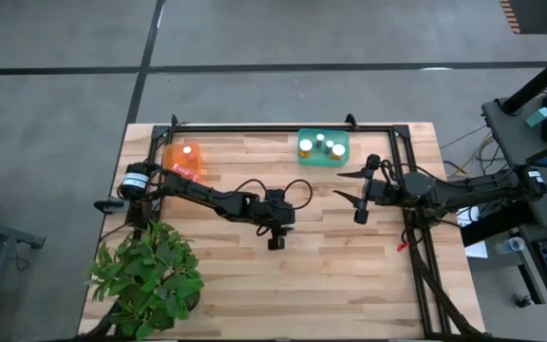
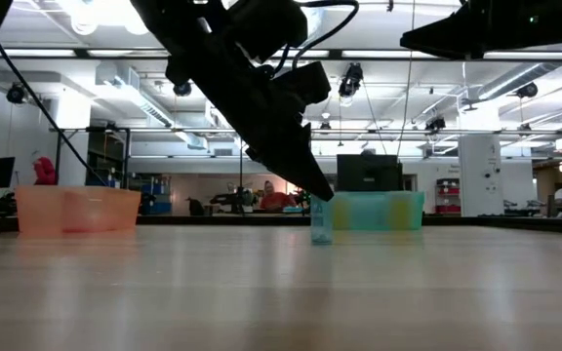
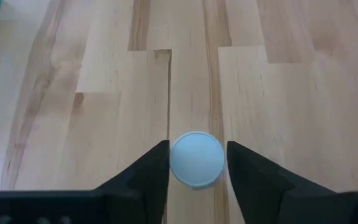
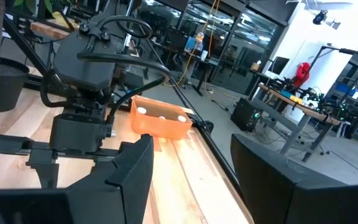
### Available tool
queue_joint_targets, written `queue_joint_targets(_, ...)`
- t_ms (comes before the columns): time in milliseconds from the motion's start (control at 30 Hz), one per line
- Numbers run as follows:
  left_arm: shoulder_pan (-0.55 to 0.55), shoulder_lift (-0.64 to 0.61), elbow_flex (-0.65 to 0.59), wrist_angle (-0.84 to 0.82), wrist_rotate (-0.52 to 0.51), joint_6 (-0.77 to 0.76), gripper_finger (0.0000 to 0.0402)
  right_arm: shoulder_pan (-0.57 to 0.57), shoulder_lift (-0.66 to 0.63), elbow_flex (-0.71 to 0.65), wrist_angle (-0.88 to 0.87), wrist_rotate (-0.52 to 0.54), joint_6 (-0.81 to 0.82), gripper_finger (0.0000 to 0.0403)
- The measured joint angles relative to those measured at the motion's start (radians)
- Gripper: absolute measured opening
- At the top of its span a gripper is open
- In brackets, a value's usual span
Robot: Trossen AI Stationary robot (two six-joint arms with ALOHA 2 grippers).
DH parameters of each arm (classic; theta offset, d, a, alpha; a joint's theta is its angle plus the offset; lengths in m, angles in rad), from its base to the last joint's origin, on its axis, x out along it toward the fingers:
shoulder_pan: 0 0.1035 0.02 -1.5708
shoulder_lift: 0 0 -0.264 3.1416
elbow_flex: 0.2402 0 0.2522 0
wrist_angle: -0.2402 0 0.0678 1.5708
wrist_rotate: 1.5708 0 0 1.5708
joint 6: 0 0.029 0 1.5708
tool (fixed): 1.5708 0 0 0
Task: Pick and place medicine bottles into bin by pill shape (circle, oval)
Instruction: Put the blue tablet bottle into the orange bin
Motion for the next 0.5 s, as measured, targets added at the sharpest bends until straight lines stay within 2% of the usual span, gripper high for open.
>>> queue_joint_targets(233, 0.000, -0.004, 0.000, -0.001, -0.001, 0.001, 0.0097, 0.000, 0.000, 0.000, 0.000, 0.000, 0.001, 0.0203)
queue_joint_targets(500, 0.024, -0.055, 0.000, -0.050, -0.025, 0.001, 0.0103, 0.000, 0.000, 0.000, 0.000, 0.000, 0.001, 0.0203)
